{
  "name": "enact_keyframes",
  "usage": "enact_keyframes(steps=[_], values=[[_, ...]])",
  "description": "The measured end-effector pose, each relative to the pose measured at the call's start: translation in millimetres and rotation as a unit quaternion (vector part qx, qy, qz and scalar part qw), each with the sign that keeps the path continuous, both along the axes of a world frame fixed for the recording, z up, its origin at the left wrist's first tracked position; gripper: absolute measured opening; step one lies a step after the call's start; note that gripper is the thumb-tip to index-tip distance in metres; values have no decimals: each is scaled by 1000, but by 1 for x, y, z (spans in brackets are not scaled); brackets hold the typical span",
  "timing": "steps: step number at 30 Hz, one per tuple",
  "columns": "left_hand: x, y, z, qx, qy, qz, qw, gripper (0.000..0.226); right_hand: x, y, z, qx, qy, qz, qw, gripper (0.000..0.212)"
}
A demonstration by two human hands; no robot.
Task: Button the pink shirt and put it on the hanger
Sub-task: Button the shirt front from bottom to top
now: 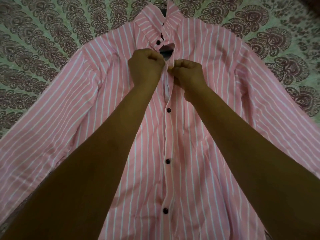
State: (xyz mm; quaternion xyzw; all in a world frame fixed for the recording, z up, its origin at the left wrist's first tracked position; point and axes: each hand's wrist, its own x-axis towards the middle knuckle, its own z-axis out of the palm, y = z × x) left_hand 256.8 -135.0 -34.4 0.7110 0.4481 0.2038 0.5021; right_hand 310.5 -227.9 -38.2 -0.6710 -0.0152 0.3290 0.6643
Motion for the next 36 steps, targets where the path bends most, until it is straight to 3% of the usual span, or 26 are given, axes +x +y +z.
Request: enact_keyframes(steps=[6, 11, 16, 22, 24, 27, 29, 32, 36], values=[[-4, -3, 1, 65, 26, -7, 998, 13, -8, -2, -2, -10, -8, 8, 1000, 21], [-6, -8, 5, 58, 5, -47, 997, 16, -7, 0, -14, -45, -51, -11, 998, 11], [-5, -8, 3, 31, -13, -54, 998, 17, -10, -3, -11, -56, -136, 35, 989, 28], [-6, -4, -4, 4, -9, -52, 999, 18, -9, -4, 3, 24, 34, -13, 999, 18], [-6, -5, -6, -18, -14, -48, 999, 14, -8, -5, 2, 25, 42, -27, 998, 21], [-8, -8, -2, -41, -27, -39, 998, 14, -8, -6, -3, 1, -22, -33, 999, 15], [-9, -9, 2, -76, -35, -32, 996, 19, -10, -5, -6, -45, -124, -26, 991, 11], [-12, -8, 6, -148, -50, -37, 987, 24, -17, -4, -7, -120, -298, -5, 947, 12], [-13, -7, 13, -219, -51, -26, 974, 18, -26, -1, -10, -142, -377, -7, 915, 11]])
